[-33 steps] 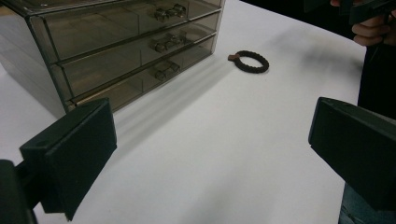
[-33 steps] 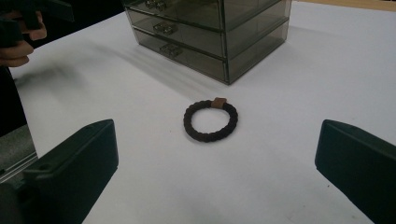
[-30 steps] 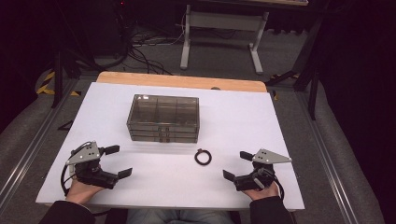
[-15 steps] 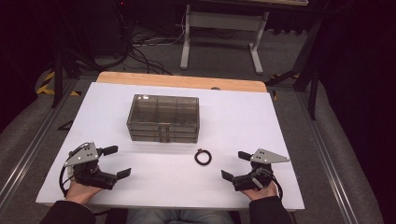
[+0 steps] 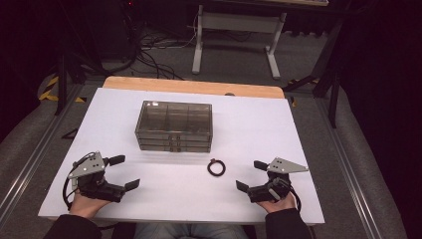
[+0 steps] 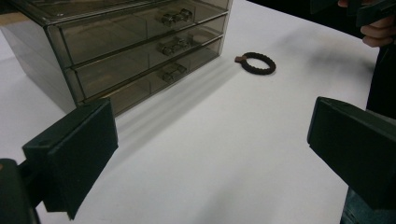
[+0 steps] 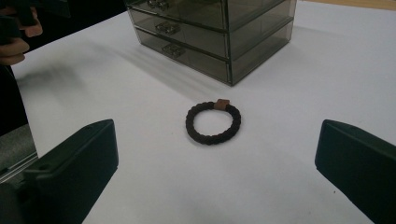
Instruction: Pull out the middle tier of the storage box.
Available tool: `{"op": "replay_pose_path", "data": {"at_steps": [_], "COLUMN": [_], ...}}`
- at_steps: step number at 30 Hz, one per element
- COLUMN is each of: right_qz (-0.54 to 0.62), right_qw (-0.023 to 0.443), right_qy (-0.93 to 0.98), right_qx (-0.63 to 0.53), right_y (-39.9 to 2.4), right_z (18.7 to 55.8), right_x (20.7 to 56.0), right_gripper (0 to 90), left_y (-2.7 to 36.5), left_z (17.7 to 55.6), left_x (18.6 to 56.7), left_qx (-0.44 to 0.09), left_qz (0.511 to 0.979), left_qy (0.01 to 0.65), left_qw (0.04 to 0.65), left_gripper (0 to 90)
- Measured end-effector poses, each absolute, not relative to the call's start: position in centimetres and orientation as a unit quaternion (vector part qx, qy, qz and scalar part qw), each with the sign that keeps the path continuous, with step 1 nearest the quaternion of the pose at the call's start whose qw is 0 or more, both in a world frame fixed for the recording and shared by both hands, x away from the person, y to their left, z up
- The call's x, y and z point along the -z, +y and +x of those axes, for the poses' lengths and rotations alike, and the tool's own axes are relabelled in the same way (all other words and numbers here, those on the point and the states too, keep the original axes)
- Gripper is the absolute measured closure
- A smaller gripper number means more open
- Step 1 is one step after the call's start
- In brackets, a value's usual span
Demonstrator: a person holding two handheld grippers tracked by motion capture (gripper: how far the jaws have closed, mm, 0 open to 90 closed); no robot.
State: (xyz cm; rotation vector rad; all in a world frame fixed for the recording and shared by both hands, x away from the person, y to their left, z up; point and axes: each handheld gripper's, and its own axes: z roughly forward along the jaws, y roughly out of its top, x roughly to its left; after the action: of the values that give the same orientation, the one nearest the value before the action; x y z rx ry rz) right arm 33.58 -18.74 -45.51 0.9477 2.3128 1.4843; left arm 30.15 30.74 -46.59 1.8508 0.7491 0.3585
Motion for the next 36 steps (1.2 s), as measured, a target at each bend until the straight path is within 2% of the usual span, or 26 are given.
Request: {"op": "replay_pose_path", "data": {"at_steps": [36], "right_qz": [0.323], "right_qw": [0.128], "right_qy": [0.792], "right_qx": [-0.502], "right_y": [-18.6], "right_z": [33.4], "right_x": [45.5], "right_gripper": [0.1], "left_y": [27.3], "left_z": [31.5], "left_x": [44.3], "left_qx": [-0.157], "left_qz": [0.797], "left_qy": [0.278], "left_qw": [0.512], "left_gripper": [4.1]}}
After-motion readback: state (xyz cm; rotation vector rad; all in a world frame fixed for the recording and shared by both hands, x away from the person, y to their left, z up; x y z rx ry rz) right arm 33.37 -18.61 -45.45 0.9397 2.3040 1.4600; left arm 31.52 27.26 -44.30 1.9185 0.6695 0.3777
